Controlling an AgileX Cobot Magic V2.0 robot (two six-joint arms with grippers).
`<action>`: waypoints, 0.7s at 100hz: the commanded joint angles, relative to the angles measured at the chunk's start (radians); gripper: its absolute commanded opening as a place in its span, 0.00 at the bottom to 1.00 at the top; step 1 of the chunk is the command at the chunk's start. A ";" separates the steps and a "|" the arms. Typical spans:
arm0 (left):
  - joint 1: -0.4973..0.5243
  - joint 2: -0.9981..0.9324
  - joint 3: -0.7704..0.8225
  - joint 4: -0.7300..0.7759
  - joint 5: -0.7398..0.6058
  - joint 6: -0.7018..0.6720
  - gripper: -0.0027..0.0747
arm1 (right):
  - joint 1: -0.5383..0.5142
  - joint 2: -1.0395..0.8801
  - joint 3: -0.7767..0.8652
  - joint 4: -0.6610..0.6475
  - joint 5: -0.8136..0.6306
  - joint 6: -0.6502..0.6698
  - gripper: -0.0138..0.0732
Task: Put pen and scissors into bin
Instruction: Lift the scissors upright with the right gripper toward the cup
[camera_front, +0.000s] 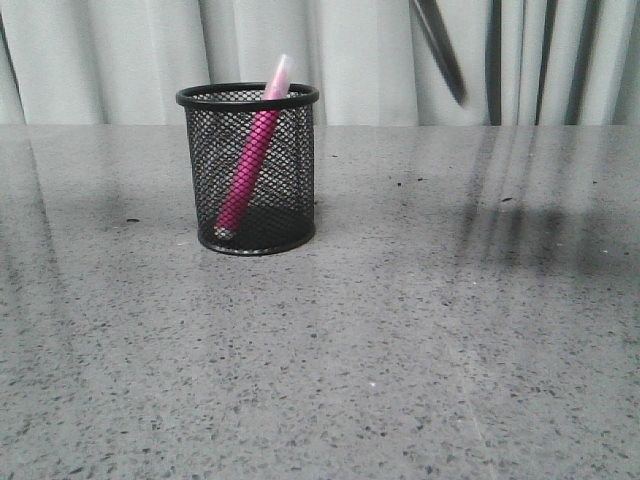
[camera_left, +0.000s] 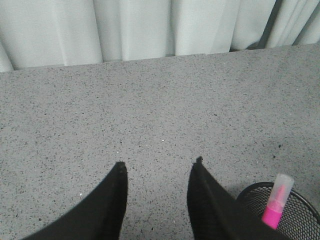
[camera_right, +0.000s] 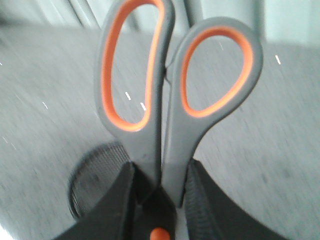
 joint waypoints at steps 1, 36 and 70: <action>0.002 -0.028 -0.028 -0.001 -0.080 -0.003 0.37 | 0.000 0.003 -0.026 -0.019 -0.248 -0.015 0.07; 0.002 -0.028 -0.028 -0.001 -0.085 -0.003 0.37 | 0.008 0.203 -0.026 -0.054 -0.764 -0.015 0.07; 0.002 -0.028 -0.028 -0.001 -0.085 -0.003 0.37 | 0.008 0.330 -0.011 -0.130 -0.864 -0.015 0.07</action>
